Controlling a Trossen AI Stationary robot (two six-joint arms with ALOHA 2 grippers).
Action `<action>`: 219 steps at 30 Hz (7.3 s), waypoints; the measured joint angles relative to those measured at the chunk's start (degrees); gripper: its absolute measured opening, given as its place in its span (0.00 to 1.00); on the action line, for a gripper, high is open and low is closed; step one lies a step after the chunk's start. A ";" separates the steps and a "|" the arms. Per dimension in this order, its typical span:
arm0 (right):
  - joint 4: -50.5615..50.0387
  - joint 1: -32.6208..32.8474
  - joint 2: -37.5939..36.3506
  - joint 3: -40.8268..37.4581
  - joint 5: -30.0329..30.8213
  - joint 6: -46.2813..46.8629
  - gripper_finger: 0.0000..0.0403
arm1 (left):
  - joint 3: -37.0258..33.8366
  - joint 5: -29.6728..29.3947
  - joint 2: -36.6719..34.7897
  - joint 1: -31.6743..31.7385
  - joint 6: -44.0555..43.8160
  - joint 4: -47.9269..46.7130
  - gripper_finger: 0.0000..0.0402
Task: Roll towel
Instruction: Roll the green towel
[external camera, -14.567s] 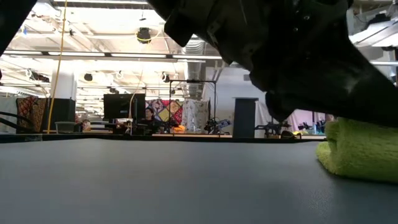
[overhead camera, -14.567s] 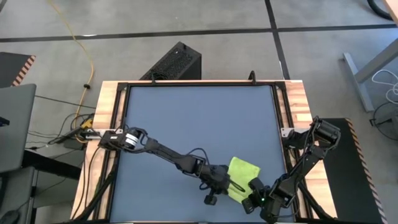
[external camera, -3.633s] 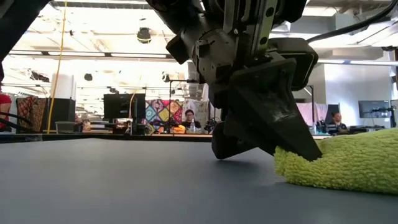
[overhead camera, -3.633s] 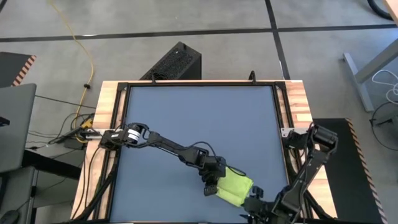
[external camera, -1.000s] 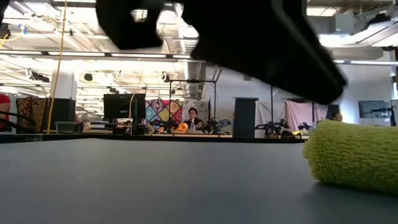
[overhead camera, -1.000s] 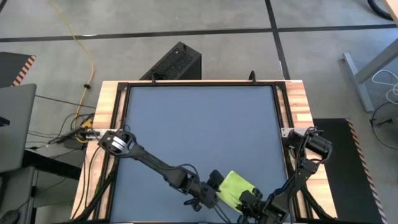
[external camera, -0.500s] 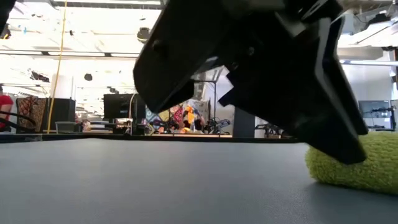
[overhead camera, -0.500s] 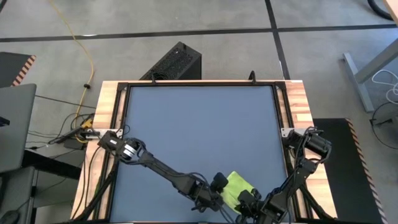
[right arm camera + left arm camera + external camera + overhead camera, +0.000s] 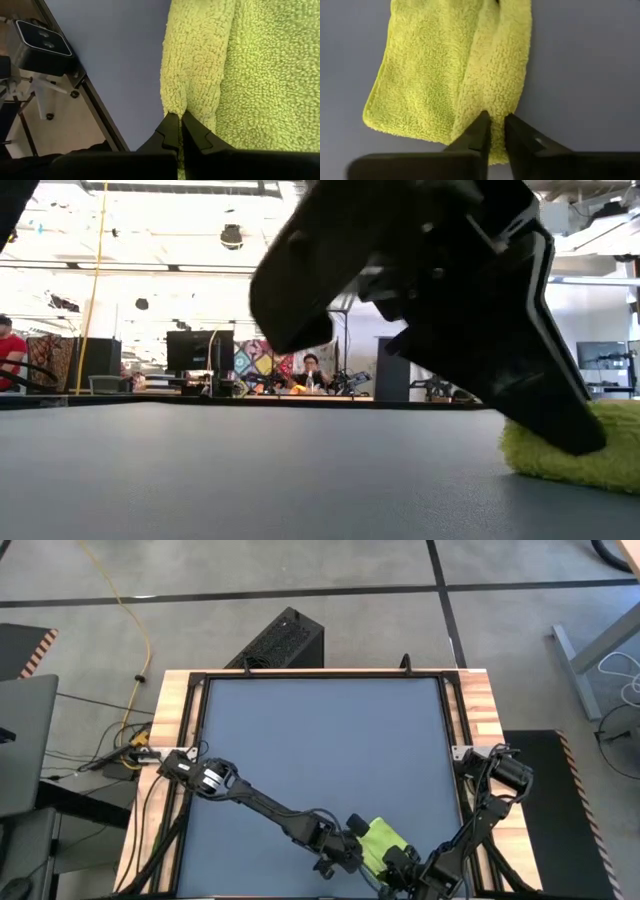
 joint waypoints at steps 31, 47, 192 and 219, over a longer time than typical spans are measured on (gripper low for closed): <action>3.90 -2.34 -0.05 0.09 -6.59 6.42 0.13 | 2.40 39.93 1.99 6.85 -31.09 -11.94 0.00; 3.31 -3.20 -0.89 0.04 -8.58 4.35 0.26 | 2.36 45.53 4.11 9.11 -35.65 -10.57 0.00; -1.95 -1.60 1.05 3.69 -12.13 -9.79 0.10 | 3.26 5.07 0.92 0.02 -2.27 -6.06 0.29; -6.19 -2.18 -0.92 3.69 -14.83 0.30 0.10 | 4.37 38.18 3.11 9.43 -28.22 -13.38 0.00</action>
